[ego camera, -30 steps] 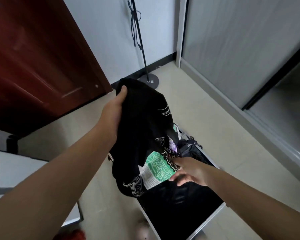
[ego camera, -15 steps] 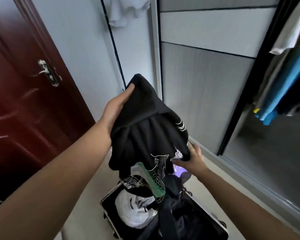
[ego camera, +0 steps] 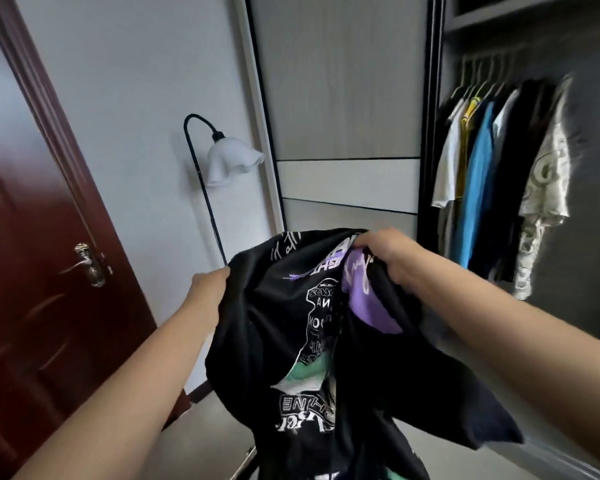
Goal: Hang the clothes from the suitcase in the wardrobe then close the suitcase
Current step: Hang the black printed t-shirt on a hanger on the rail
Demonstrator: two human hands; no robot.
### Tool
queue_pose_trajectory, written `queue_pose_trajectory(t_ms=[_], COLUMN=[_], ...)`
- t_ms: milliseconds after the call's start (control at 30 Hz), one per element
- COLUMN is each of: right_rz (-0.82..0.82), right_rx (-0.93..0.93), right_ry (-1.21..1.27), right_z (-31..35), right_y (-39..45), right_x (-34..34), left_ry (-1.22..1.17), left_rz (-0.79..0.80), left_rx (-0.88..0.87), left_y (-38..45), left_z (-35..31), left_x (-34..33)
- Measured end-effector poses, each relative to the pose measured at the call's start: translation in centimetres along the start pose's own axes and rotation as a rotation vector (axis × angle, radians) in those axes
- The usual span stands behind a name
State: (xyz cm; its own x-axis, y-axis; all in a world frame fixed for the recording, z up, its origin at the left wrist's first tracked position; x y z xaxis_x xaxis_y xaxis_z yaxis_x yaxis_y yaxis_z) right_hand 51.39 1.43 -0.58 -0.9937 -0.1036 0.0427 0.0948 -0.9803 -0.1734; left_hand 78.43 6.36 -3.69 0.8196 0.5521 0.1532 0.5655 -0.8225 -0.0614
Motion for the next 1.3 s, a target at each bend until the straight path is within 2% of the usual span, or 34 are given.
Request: queue_pose_trajectory(t_ms=[67, 133, 200, 267, 367, 400, 433, 467, 533, 567, 633, 667, 733, 800, 900, 967, 1067, 1133, 1233, 1300], right_rz=[0.011, -0.011, -0.051, -0.095, -0.114, -0.122, -0.128, -0.133, -0.134, -0.136, -0.164, -0.185, -0.224, -0.244, -0.24, -0.154, 0.031, 0.138, 0.257, 0.261], right_rx=[0.012, 0.021, 0.056, 0.106, 0.125, 0.122, 0.124, 0.131, 0.161, 0.174, 0.185, 0.177, 0.139, 0.122, 0.155, 0.217, 0.369, 0.46, 0.506, 0.517], right_ry=[0.116, 0.225, 0.335, 0.457, 0.614, 0.629, 0.634, 0.638, 0.679, 0.713, 0.748, 0.736, 0.652, 0.57, 0.546, 0.557, 0.321, 0.238, 0.312, 0.391], right_z=[1.6, 2.9, 4.3, 5.4, 5.8, 5.7, 5.6, 5.5, 5.7, 5.8, 5.7, 5.3, 4.2, 3.3, 3.1, 3.9, 5.5, 6.3, 7.0, 7.4], right_y=[-1.5, -3.0, -4.6, -6.1, -7.0, -7.2, -7.4, -7.7, -8.0, -8.2, -8.3, -8.1, -7.9, -7.7, -7.9, -8.0, -8.6, -9.3, -9.8, -9.6], right_x=[0.0, 0.3, 1.0, 1.7, 1.8, 1.7, 1.6, 1.6, 2.1, 2.5, 3.7, 4.3, 5.2, 5.7, 5.9, 5.2, 3.1, 2.0, 1.6, 2.1], left_ry=[0.082, 0.174, 0.113, -0.038, 0.056, 0.113, 0.183, 0.242, 0.277, 0.203, -0.078, -0.21, -0.305, -0.275, -0.157, -0.05, 0.133, 0.167, 0.16, 0.222], left_rz=[-0.011, 0.071, 0.263, 0.517, 0.913, 0.961, 0.942, 0.842, 0.547, 0.448, 0.399, 0.41, 0.421, 0.475, 0.653, 0.73, 0.757, 0.883, 1.116, 1.056], left_rx=[-0.171, -0.402, -0.488, -0.468, -0.451, -0.454, -0.491, -0.545, -0.599, -0.538, -0.383, -0.328, -0.325, -0.356, -0.322, -0.281, -0.285, -0.249, -0.102, -0.028], left_y=[-1.5, -4.8, -8.7, -12.0, -16.3, -17.1, -17.1, -16.5, -14.9, -13.8, -12.4, -11.8, -11.2, -11.2, -11.6, -11.5, -10.8, -11.2, -12.4, -12.2], left_z=[-1.6, -3.9, -4.9, -4.8, -2.9, -2.2, -1.7, -1.5, -2.5, -2.7, -3.3, -3.9, -5.7, -6.8, -6.0, -4.6, -2.7, -1.1, 2.2, 4.0], left_x=[-0.5, -2.1, -4.0, -5.5, -7.2, -7.3, -7.4, -7.2, -6.1, -5.4, -4.5, -4.2, -3.7, -3.6, -4.3, -4.3, -3.6, -3.2, -3.3, -3.5])
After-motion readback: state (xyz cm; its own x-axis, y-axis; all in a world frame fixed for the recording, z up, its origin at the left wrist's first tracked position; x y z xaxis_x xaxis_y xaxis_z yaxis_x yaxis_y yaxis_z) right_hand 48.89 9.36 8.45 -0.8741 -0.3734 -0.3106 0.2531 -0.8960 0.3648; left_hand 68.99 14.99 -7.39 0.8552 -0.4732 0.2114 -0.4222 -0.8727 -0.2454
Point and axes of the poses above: each hand's wrist, its own y-axis towards the middle knuckle, its own x-axis out of the back of the hand, z = x × y, the point moved 9 cm from there along y, towards the middle knuckle, and after that the axes turned 4 degrees about -x, right-handed, at the moved point
